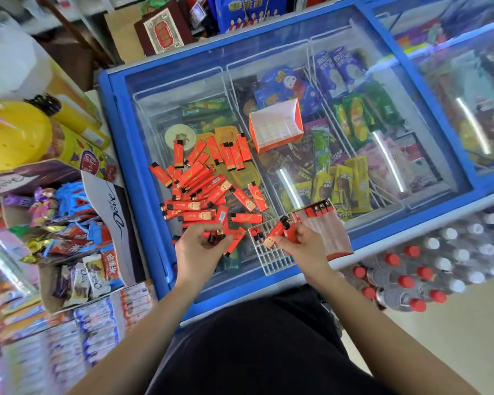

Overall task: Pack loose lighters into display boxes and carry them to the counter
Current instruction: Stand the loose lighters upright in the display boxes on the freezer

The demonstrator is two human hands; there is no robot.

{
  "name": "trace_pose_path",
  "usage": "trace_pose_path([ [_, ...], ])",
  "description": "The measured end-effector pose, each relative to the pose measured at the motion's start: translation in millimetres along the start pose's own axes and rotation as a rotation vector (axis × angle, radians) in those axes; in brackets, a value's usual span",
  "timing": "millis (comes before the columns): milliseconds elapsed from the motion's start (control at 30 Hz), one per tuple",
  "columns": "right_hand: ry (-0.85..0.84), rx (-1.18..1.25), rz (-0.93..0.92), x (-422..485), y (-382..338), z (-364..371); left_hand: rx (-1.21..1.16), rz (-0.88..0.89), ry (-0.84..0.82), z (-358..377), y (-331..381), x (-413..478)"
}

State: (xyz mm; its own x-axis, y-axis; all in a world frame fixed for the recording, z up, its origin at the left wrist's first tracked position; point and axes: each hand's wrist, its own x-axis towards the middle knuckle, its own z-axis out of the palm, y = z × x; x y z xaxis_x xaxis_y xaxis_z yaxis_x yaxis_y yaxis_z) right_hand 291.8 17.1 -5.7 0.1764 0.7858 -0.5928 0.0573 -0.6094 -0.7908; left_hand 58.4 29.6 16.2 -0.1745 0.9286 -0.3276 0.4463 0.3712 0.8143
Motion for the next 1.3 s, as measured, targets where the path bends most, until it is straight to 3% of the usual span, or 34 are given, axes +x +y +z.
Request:
trace_pose_path([
  [233,-0.162,0.022,0.053,10.5,5.2,10.0,0.098,0.005,-0.101,14.9,-5.3,-5.1],
  [767,-0.333,0.015,0.051,27.2,0.7,-2.7,0.111,0.004,-0.164,51.7,7.1,23.3],
  [933,-0.338,0.146,0.078,31.8,-1.2,2.9,0.131,-0.007,-0.182,49.6,9.7,29.4],
  [1300,-0.336,0.111,0.089,35.7,-9.4,19.7,0.149,0.075,-0.252,47.3,10.1,33.2],
])
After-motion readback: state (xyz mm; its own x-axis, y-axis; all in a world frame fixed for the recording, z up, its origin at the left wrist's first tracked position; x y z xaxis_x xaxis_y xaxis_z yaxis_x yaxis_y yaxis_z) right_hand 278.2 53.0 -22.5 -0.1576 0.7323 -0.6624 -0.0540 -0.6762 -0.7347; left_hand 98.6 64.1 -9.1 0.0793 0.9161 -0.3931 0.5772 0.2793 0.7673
